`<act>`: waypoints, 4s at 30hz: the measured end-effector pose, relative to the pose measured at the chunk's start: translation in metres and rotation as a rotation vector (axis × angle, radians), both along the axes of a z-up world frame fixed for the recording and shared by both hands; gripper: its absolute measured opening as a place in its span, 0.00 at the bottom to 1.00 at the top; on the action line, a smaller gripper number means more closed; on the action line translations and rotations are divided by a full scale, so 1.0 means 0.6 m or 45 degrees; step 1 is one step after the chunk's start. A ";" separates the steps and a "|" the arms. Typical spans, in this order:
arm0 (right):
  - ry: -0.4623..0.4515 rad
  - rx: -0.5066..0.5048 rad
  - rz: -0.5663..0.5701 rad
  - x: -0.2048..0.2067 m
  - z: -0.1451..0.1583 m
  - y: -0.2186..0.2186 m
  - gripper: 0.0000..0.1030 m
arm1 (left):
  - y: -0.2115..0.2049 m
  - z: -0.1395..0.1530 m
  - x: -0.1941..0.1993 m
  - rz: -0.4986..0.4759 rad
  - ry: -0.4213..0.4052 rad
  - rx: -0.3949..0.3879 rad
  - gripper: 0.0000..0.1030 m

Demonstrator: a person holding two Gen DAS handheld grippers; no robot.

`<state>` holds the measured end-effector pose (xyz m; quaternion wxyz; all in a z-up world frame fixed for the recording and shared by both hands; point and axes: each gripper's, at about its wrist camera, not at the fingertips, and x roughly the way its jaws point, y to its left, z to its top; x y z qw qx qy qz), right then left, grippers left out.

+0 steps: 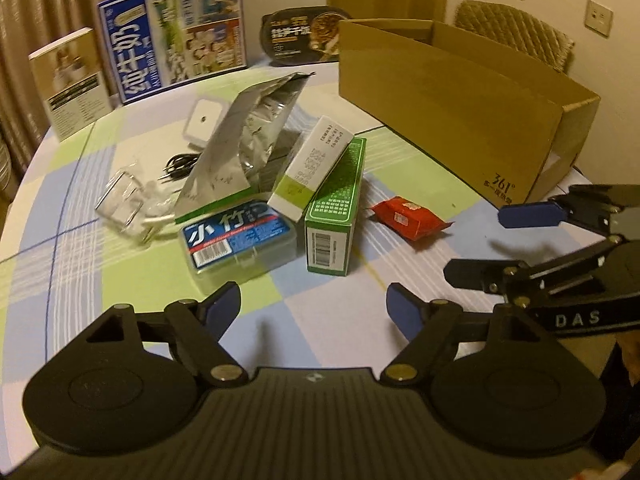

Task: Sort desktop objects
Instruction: 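Lower the right tool to the red snack packet while the left tool approaches the green box, then close the left tool on the long green box while the right tool straddles the red packet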

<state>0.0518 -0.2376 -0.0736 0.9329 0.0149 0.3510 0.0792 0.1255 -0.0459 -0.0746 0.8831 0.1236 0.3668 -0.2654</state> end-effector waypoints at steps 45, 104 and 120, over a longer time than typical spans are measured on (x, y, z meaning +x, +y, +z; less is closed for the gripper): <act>0.020 0.225 -0.196 0.086 -0.022 -0.002 0.58 | -0.031 -0.053 0.049 -0.245 -0.136 -0.020 0.32; 0.104 -0.057 0.006 -0.080 0.003 -0.033 0.37 | -0.047 -0.016 -0.118 -0.067 0.037 -0.009 0.28; 0.115 0.082 -0.118 -0.061 -0.013 -0.064 0.61 | -0.087 -0.013 -0.078 -0.026 0.002 0.012 0.38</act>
